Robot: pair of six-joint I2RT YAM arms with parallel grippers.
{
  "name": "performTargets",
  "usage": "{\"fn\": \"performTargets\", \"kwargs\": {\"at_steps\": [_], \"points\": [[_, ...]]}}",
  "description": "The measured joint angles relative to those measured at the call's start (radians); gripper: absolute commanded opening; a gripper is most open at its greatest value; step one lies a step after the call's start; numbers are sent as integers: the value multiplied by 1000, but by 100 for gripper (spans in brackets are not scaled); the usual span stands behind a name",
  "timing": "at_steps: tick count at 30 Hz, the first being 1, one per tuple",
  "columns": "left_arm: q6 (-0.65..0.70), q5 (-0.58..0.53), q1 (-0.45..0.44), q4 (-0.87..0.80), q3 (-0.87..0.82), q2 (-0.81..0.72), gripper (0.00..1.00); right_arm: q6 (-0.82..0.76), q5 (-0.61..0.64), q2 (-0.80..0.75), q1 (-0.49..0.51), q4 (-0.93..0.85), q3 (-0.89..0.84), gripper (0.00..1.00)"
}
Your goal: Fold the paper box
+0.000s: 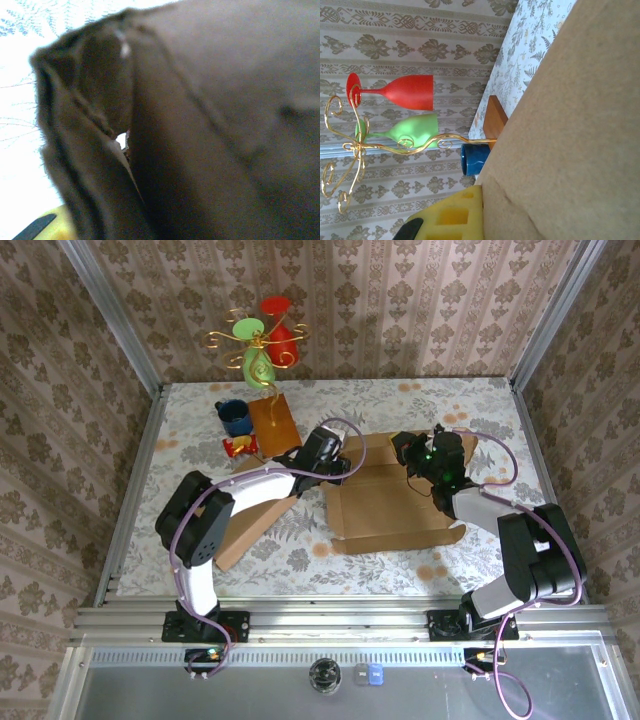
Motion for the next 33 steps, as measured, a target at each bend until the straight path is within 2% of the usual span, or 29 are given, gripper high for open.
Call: {"fn": "performTargets", "kwargs": {"at_steps": [10, 15, 19, 20, 24, 29, 33], "points": [[-45, -58, -14, 0, 20, 19, 29, 0, 27, 0, 8, 2, -3, 0], [-63, -99, -21, -1, 23, 23, 16, 4, 34, 0, 8, 1, -3, 0], [-78, -136, -25, -23, 50, 40, 0, 12, 55, 0, 9, 0, -2, 0], [-84, -148, -27, -34, 61, 46, 0, 15, 59, 0, 9, -1, -2, 0], [-103, -185, -33, -79, 101, 65, 0, 19, 70, -3, 9, -29, 13, 16], [-130, -213, -32, -86, 103, 66, 0, 0, 45, -42, 18, -174, 29, 53], [-134, -186, -17, -87, 103, 64, 0, -43, 35, -106, 4, -372, 89, 66]]}}
